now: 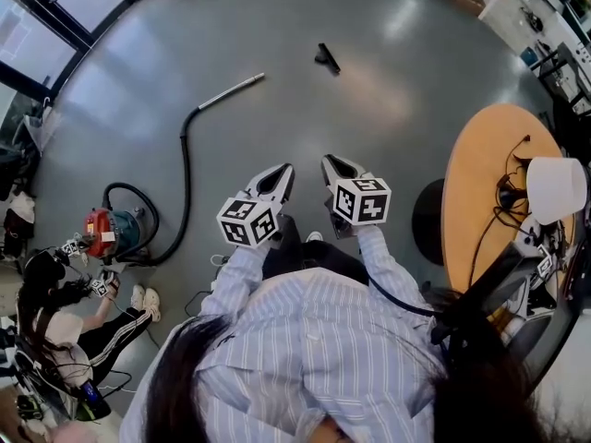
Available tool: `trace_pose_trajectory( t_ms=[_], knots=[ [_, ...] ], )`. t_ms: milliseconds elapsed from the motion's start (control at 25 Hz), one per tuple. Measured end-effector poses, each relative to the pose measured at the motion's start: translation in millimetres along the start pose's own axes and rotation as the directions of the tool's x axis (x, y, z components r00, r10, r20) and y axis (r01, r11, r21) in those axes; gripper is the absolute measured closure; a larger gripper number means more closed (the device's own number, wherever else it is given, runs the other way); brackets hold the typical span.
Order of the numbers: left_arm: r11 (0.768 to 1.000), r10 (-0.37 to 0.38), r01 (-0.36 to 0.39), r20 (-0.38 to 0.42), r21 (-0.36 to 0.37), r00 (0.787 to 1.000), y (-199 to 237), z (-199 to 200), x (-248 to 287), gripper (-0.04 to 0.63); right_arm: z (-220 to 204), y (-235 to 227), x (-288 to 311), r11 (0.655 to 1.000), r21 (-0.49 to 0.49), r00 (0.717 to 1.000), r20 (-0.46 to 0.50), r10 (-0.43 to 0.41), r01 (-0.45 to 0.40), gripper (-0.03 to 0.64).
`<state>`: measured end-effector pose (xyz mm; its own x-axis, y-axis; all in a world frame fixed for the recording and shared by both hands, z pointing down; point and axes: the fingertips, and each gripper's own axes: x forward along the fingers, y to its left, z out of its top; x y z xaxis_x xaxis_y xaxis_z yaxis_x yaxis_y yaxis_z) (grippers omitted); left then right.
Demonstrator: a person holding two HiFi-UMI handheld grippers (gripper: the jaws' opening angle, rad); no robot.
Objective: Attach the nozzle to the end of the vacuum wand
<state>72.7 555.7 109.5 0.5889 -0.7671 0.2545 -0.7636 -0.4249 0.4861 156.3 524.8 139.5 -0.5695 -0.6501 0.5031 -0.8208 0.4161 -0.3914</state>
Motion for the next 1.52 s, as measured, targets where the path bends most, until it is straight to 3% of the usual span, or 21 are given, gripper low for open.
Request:
trace_pose_trajectory(
  t_ms=[640,1520],
  knots=[
    [0.998,0.034,-0.033,0.016,-0.06,0.999,59.5,30.1,49.3,0.589,20.0,-36.6,44.6,0.999,0.034,0.999,-0.045,-0.028,0.029,0.588],
    [0.997,-0.064,0.06,-0.075,-0.048,0.995,252.6,170.6,166.5,0.589,156.6,-40.3,266.6,0.988,0.088,0.99,-0.086,-0.116,0.124,0.588]
  ],
)
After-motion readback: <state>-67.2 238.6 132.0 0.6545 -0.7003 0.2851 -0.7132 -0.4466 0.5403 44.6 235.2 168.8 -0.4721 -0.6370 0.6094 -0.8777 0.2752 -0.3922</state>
